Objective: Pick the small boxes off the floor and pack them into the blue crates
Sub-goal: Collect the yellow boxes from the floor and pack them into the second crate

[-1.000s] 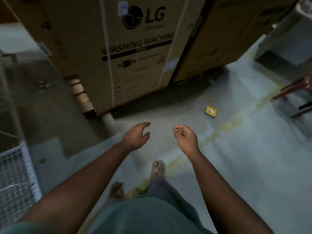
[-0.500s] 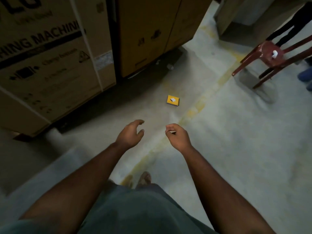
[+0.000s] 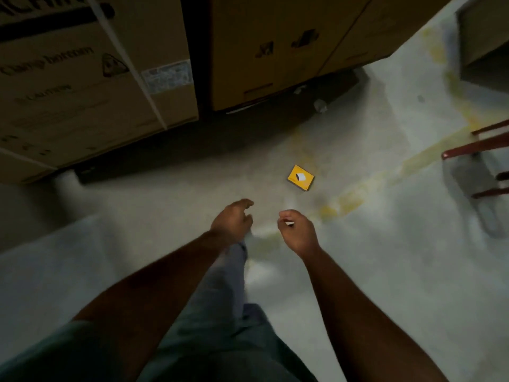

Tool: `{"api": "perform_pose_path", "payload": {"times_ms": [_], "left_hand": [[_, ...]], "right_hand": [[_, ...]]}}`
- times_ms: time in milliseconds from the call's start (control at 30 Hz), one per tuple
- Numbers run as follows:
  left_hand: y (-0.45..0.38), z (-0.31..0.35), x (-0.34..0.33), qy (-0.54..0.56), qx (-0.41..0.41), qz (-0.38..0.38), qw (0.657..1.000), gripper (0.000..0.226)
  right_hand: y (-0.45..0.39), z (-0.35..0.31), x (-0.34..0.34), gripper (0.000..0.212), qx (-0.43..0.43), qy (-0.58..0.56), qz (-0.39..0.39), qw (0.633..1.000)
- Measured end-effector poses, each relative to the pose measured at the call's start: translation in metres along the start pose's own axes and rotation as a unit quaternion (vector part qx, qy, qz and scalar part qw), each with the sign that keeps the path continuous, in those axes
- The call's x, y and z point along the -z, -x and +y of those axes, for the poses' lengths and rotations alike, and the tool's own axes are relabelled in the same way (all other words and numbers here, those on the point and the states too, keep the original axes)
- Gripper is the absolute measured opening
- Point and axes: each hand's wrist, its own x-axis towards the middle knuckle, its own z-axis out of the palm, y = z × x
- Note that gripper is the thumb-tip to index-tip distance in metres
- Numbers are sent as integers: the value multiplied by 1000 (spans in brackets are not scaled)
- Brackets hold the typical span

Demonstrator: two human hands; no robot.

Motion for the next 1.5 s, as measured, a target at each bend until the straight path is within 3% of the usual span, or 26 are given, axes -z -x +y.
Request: {"api": "perform_pose_path", "payload": {"times_ms": [233,333,400,567,633,767,833,900,967,1033,1100,1167,1233,1267,1400,1500], "left_hand": [[-181,49,-64,1,7,-54,999,45],[-257,44,-111,6,38,-51,998,45],[-306,24,-155,-6,59,-72,996,47],[-416,-37,-262,-12,120,-91,988,56],[-453,-61,-295,-8,127,-78,989,60],[-503,-96,-340,36,153,-36,987,61],[-509,-106,-355,79,183,-10,980,64],[-501,-114,-363,93,199,-26,975,71],[-485,-119,-369,75,206,-78,972,78],[-468,-115,-370,70,232,-106,964,88],[-451,-96,-355,139,279,-99,945,101],[-431,-67,-332,219,298,-92,924,109],[-406,-40,-305,272,297,-106,909,117],[-390,-28,-288,297,298,-98,902,118],[-319,16,-227,396,281,-63,872,76],[-248,53,-167,440,227,-39,868,72]], "right_hand": [[-182,44,14,24,-35,9,-26,999],[-273,89,-1,36,-152,-41,-75,985],[-340,129,-26,48,-184,-16,-115,976],[-483,220,-75,52,-75,158,-142,974],[-537,258,-89,63,-44,208,-121,970],[-618,303,-116,123,-27,285,-111,952],[-639,313,-130,131,-11,371,-58,927],[-646,314,-141,119,14,414,34,909],[-642,313,-146,115,17,402,69,913],[-625,306,-147,120,-12,347,39,937],[-593,292,-146,116,-49,244,0,969],[-551,269,-138,93,-53,86,-61,993],[-507,240,-122,61,-51,-43,-115,991],[-481,220,-108,57,-53,-83,-144,985],[-387,152,-50,73,-65,-143,-218,963],[-321,86,7,79,-5,-130,-259,957]]}}
